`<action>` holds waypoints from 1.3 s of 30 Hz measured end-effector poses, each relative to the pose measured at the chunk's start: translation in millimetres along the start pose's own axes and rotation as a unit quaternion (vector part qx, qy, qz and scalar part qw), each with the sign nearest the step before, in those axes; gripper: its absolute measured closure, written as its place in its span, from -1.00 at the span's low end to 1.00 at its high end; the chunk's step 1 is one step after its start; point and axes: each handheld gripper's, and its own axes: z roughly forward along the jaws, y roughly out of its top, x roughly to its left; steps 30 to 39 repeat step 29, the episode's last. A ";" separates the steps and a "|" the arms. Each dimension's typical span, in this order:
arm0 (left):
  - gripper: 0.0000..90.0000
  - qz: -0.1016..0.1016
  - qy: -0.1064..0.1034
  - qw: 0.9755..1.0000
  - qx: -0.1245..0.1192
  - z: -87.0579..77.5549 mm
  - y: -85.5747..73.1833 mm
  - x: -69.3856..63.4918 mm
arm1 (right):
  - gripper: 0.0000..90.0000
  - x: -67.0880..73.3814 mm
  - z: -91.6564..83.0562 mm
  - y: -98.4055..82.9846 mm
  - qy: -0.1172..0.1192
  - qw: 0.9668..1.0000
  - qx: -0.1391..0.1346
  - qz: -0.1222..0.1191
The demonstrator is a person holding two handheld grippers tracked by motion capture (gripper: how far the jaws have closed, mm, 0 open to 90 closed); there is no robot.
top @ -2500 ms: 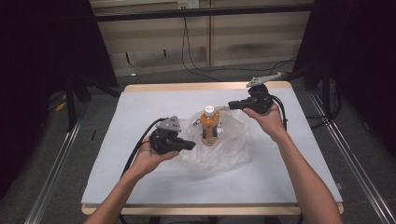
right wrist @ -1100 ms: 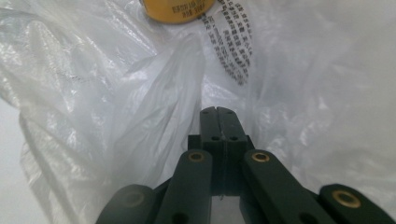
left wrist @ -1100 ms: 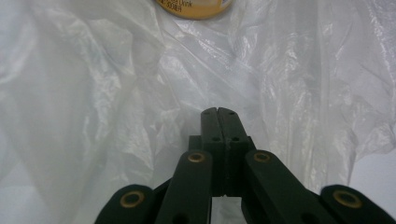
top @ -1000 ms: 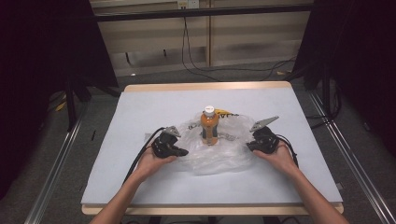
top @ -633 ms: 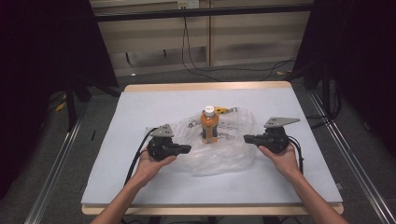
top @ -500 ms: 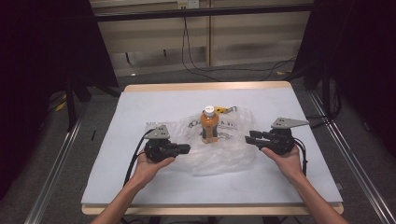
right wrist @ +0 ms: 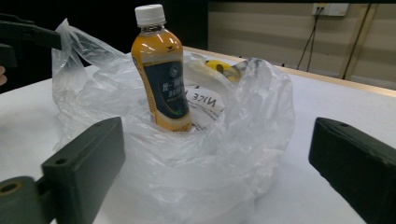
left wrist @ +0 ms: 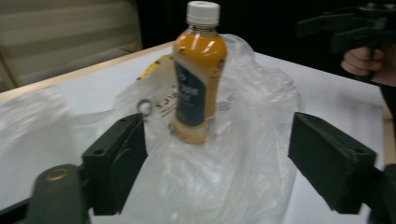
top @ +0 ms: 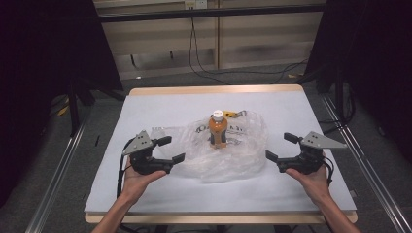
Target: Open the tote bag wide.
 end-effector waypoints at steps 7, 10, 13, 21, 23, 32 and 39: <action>-0.84 -0.010 0.036 0.999 -0.013 -23.8 -16.8 5.6 | -0.94 -1.8 -18.2 -8.0 -0.018 1.000 -0.006 0.001; -0.89 -0.021 0.047 0.999 -0.017 -32.6 -23.1 6.1 | -0.93 -3.4 -26.5 -11.9 -0.029 0.999 -0.013 0.009; -0.92 -0.033 0.064 0.997 -0.023 -41.9 -29.0 9.8 | -0.93 -6.1 -34.8 -18.8 -0.042 0.999 -0.017 0.023; -0.94 -0.043 0.102 0.993 -0.029 -63.0 -52.1 12.4 | -0.93 -8.2 -56.3 -32.3 -0.072 0.996 -0.020 0.043; -0.95 -0.040 0.105 0.993 -0.027 -66.9 -54.3 13.7 | -0.95 -9.0 -59.8 -32.3 -0.085 0.995 -0.030 0.040; -0.95 -0.044 0.111 0.993 0.003 -62.8 -59.3 18.9 | -0.92 -16.7 -59.3 -35.0 -0.090 0.995 -0.018 0.049; -0.95 -0.044 0.111 0.993 0.003 -62.8 -59.3 18.9 | -0.92 -16.7 -59.3 -35.0 -0.090 0.995 -0.018 0.049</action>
